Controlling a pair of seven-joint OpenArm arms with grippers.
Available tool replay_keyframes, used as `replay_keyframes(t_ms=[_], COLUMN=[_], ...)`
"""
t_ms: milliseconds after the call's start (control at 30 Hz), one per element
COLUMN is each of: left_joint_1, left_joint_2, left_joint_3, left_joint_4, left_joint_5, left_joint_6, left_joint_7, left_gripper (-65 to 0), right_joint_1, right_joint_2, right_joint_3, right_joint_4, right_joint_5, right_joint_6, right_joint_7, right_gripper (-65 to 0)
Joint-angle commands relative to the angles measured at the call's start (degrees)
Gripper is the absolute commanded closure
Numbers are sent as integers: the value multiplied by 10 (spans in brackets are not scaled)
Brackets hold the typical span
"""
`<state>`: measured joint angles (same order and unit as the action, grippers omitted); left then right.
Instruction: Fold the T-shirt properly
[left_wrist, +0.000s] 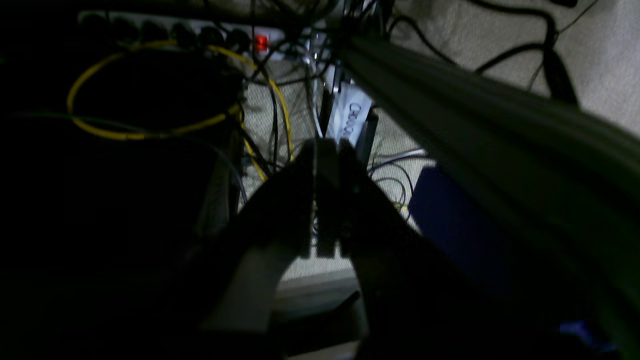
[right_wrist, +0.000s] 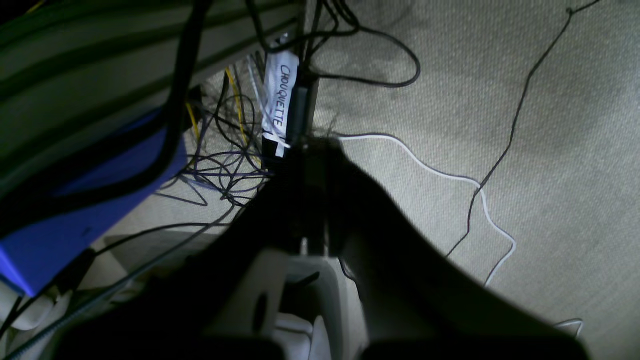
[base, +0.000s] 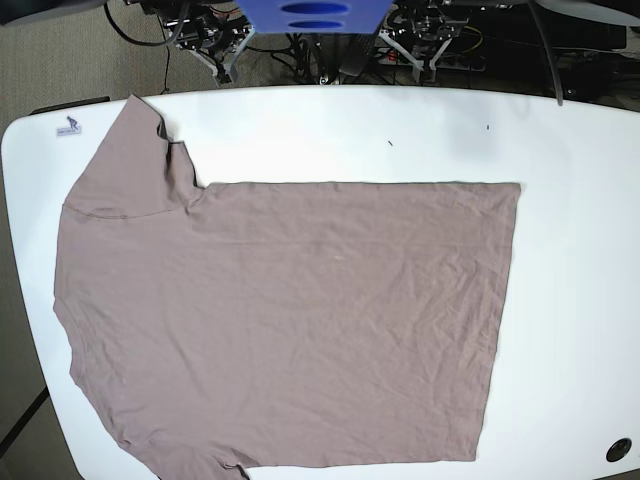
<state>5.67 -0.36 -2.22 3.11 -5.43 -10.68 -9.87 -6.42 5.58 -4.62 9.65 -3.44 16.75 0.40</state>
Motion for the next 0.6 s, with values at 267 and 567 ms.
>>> replay_keyframes(t_ms=[267,567], left_joint_1=[25,19], left_joint_2=[-2,1], left_joint_3=[-2,-2], left_joint_4=[19,9], left_joint_5=[5,7], left_joint_6=[-1,0], left_joint_7=[-12,-9], left_gripper=[-3,-5], right_joint_1=[-17,-13], right_joint_2=[5,4], right_joint_3=[-1,-1], right_joint_4=[12,8], right_joint_5=[0,-1], right_joint_6=[6,6], right_joint_7=[1,-2], right_gripper=[0,0])
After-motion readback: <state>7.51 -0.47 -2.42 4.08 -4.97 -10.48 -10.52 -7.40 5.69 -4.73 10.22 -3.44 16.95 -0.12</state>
